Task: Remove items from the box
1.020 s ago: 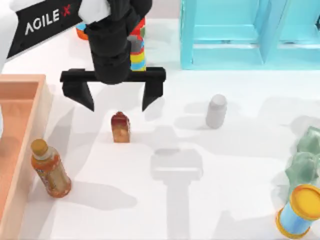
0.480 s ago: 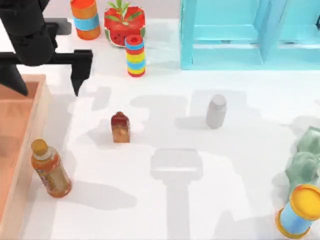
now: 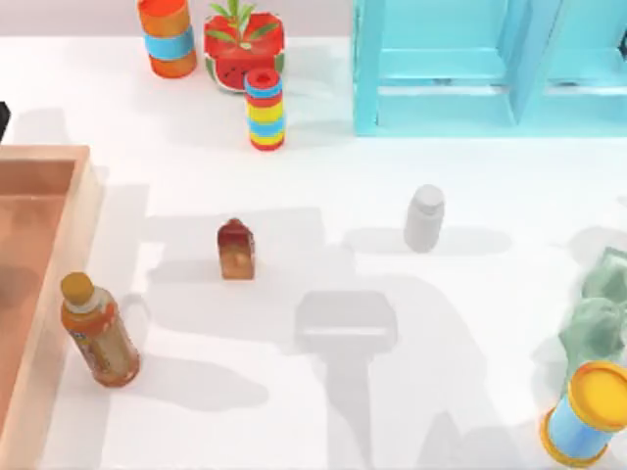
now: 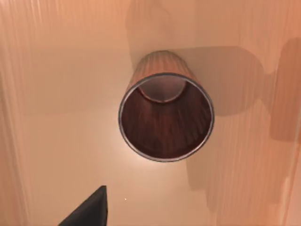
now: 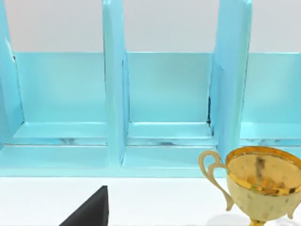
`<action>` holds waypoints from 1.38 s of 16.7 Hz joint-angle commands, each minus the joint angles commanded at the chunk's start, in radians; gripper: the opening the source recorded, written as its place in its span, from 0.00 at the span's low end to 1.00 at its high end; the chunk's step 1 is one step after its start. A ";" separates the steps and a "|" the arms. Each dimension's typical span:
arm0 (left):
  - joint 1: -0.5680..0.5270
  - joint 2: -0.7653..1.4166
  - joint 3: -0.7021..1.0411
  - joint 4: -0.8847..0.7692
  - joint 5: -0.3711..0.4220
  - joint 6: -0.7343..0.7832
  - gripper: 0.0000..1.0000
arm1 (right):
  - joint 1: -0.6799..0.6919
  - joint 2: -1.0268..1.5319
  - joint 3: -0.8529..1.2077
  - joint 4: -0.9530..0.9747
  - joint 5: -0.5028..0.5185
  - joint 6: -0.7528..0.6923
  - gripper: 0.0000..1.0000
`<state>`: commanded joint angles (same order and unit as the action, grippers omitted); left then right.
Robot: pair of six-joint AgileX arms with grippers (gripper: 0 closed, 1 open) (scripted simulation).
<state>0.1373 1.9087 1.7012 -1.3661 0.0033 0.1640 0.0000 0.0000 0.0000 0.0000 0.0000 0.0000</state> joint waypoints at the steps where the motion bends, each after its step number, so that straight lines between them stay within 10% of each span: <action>1: 0.000 0.000 0.000 0.000 0.000 0.000 1.00 | 0.000 0.000 0.000 0.000 0.000 0.000 1.00; 20: 0.003 0.060 -0.320 0.379 0.000 0.004 1.00 | 0.000 0.000 0.000 0.000 0.000 0.000 1.00; 23: 0.003 0.060 -0.320 0.379 0.000 0.004 0.77 | 0.000 0.000 0.000 0.000 0.000 0.000 1.00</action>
<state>0.1401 1.9686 1.3817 -0.9866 0.0036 0.1676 0.0000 0.0000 0.0000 0.0000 0.0000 0.0000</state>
